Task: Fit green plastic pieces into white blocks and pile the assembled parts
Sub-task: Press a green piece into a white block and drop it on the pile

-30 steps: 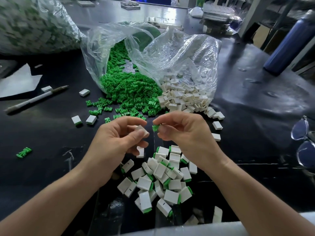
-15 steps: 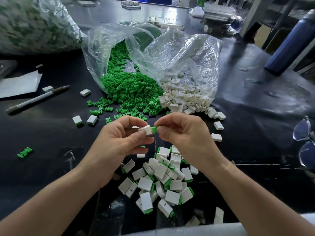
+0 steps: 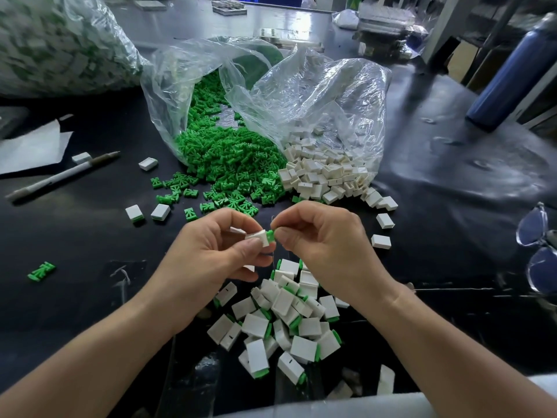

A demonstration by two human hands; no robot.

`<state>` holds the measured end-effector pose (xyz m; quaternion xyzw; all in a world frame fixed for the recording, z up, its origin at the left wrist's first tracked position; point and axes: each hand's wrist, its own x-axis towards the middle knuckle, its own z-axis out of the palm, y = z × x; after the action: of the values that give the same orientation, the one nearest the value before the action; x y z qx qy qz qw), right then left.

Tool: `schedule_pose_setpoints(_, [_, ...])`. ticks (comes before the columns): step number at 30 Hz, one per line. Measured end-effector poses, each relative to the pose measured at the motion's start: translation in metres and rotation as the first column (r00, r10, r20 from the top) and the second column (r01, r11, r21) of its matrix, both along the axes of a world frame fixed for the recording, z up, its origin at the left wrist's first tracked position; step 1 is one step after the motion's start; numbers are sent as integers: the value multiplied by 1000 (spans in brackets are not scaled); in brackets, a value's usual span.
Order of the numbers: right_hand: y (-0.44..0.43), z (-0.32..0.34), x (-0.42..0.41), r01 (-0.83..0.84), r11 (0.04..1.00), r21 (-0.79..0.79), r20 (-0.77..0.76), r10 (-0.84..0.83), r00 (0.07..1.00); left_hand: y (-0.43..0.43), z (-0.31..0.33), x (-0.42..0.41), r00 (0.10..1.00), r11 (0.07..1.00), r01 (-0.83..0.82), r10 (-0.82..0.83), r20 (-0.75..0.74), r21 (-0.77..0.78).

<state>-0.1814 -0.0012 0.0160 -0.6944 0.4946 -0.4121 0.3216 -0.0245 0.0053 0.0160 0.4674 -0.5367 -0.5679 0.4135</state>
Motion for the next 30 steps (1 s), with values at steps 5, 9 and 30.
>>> schedule_pose_setpoints(5, [1,-2,1,-9,1000,-16,-14,9,1000,0,1,0,1000,1000,0,0,21,-9])
schedule_pose_setpoints(9, [2,-2,2,-17,1000,-3,-1,17,1000,1,1,-1,1000,1000,3,-3,-20,-17])
schedule_pose_setpoints(30, [3,0,2,-47,997,62,-92,52,994,1,3,-1,1000,999,14,-15,-23,-50])
